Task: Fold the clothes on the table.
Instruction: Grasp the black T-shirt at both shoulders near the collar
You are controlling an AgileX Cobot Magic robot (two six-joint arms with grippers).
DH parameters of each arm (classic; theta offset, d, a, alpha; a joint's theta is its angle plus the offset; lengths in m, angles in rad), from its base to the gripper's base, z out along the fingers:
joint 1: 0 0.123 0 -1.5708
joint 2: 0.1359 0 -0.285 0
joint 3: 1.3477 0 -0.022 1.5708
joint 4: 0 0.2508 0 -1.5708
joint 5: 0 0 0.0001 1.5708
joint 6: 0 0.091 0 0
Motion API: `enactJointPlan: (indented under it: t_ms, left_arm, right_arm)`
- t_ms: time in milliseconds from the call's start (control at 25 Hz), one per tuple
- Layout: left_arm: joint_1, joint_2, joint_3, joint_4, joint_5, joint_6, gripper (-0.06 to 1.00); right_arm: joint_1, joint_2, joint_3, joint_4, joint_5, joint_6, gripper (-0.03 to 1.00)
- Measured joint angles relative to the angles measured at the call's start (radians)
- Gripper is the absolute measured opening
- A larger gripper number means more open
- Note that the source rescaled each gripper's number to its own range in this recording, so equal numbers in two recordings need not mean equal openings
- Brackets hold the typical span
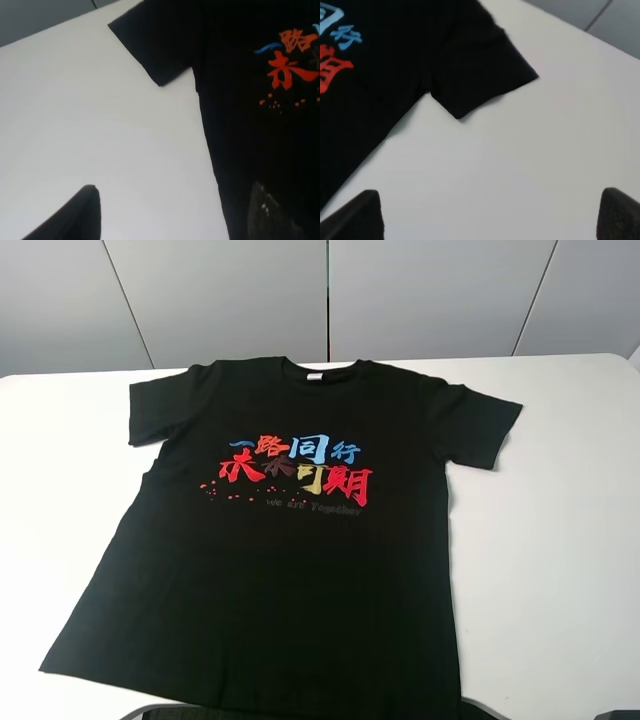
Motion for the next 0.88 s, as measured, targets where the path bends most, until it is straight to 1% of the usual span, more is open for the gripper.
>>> enactJointPlan:
  t_ms: [80,160,280,360,400,480,600,680,760,840,880]
  left_arm:
    - [0.0,0.114,-0.052,-0.015,0.0,0.036,0.8]
    - [0.0,0.239,-0.103,-0.048,-0.002,0.081,0.8]
    - [0.0,0.412,-0.178,-0.134,0.006,0.22,0.8]
    - [0.0,0.517,-0.226,-0.193,0.014,0.301,0.8]
    - [0.0,0.572,-0.247,-0.213,0.016,0.331,0.8]
    - [-0.005,0.673,-0.282,-0.226,0.018,0.395,0.8]
    - [-0.03,0.808,-0.325,-0.23,0.013,0.483,0.8]
    - [-0.055,0.889,-0.349,-0.217,0.0,0.535,0.8]
    - [-0.077,0.973,-0.371,-0.175,-0.015,0.57,0.8]
    - [-0.092,1.048,-0.395,-0.109,-0.024,0.579,0.8]
    - [-0.098,1.086,-0.404,-0.09,-0.029,0.579,0.8]
  right_arm:
    - [0.026,0.1,-0.03,0.0,-0.012,-0.029,0.92]
    - [0.058,0.203,-0.05,0.005,-0.027,-0.057,0.92]
    - [0.081,0.33,-0.065,0.016,-0.058,-0.089,0.92]
    - [0.082,0.398,-0.069,0.028,-0.096,-0.109,0.92]
    - [0.083,0.432,-0.068,0.04,-0.111,-0.123,0.92]
    - [0.086,0.491,-0.068,0.086,-0.141,-0.158,0.92]
    - [0.086,0.586,-0.069,0.154,-0.168,-0.219,0.92]
    - [0.086,0.649,-0.071,0.161,-0.176,-0.235,0.92]
    - [0.086,0.712,-0.075,0.162,-0.182,-0.246,0.92]
    - [0.086,0.778,-0.085,0.164,-0.184,-0.26,0.92]
    - [0.086,0.81,-0.091,0.164,-0.184,-0.268,0.92]
